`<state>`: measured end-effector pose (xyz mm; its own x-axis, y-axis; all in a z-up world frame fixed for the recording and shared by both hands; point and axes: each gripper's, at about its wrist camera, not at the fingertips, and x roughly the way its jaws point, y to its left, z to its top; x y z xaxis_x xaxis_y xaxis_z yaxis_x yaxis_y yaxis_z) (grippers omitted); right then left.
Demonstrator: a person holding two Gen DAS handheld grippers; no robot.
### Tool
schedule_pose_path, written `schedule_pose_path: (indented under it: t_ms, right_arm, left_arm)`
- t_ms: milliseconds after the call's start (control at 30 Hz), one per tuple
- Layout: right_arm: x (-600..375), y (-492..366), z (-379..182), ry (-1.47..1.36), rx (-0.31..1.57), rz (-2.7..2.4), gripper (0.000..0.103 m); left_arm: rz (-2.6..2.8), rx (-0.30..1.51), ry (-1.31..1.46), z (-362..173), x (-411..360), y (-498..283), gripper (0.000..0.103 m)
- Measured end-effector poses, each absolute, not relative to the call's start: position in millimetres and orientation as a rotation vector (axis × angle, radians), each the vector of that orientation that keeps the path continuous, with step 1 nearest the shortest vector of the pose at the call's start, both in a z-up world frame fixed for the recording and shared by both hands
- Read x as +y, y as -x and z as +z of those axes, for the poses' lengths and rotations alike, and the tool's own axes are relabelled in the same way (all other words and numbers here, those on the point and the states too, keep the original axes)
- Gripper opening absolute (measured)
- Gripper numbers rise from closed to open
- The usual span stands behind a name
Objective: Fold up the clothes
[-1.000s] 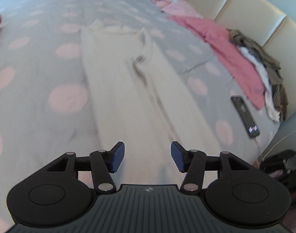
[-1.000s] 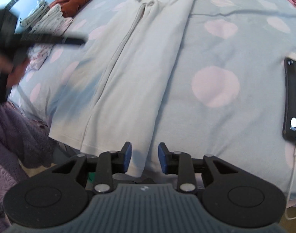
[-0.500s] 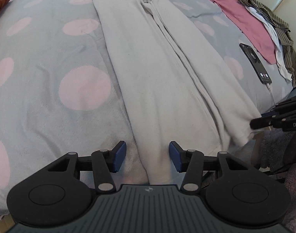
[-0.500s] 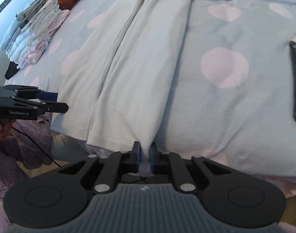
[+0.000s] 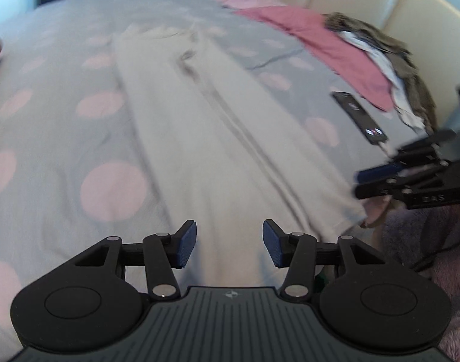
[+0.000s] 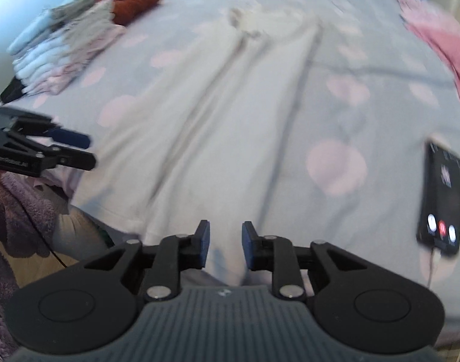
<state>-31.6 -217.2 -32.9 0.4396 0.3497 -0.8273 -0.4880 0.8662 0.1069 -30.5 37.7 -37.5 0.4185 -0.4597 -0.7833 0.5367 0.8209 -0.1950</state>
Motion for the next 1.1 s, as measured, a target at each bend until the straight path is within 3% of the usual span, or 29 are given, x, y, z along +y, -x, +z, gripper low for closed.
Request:
schedule_pose_path:
  t_ms: [33, 167, 233, 567, 1100]
  right_arm:
    - [-208, 29, -35, 0.169, 0.980, 0.551, 0.013]
    - [-184, 20, -52, 0.208, 0.984, 0.603, 0.012]
    - [-176, 18, -64, 0.244, 1.021, 0.627, 0.012]
    - [-209, 20, -50, 0.152, 1.059, 0.598, 0.014]
    - [-227, -170, -39, 0.087, 0.937, 0.304, 0.016]
  left_arm:
    - [-0.657, 0.955, -0.104, -39, 31, 31, 0.034]
    - [-0.683, 1.027, -0.199, -62, 12, 32, 0.031]
    - [-0.656, 1.075, -0.247, -76, 12, 31, 0.024]
    - [-0.679, 1.067, -0.145, -46, 37, 16, 0.024]
    - [-0.342, 0.860, 0.041, -27, 69, -214, 0.024]
